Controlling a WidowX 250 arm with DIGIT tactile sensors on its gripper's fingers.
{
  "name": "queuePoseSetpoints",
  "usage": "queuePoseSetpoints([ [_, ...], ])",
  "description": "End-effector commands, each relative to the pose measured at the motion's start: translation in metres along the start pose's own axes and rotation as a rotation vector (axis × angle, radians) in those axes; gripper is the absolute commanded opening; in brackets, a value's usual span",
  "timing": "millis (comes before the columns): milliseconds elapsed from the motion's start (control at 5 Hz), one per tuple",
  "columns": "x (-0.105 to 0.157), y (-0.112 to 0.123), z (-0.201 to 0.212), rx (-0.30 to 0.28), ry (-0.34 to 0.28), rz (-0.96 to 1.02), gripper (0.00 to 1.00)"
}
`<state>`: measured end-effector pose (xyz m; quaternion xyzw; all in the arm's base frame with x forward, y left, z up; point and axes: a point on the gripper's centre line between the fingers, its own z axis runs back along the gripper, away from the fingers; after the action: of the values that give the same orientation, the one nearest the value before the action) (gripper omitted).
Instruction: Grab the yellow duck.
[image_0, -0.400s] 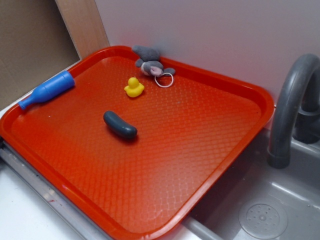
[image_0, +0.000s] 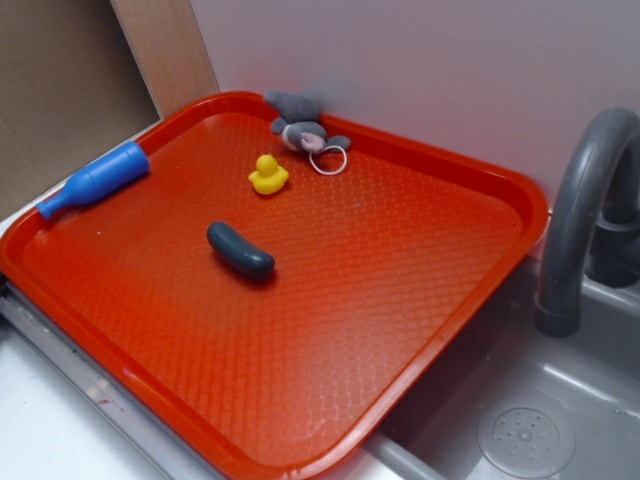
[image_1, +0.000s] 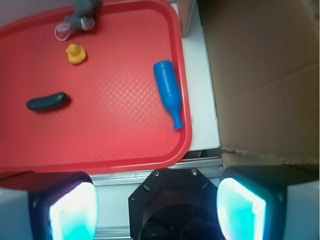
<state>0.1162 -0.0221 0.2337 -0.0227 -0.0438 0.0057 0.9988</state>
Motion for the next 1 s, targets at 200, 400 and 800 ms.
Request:
queuePoseSetpoints([
  [200,0.078,-0.083,-0.056,-0.101,-0.174,0.057,1.0],
  [400,0.107,-0.106,-0.095,-0.149,-0.187,0.076,1.0],
  [800,0.139,-0.135,-0.165,-0.168,-0.119,0.012,1.0],
])
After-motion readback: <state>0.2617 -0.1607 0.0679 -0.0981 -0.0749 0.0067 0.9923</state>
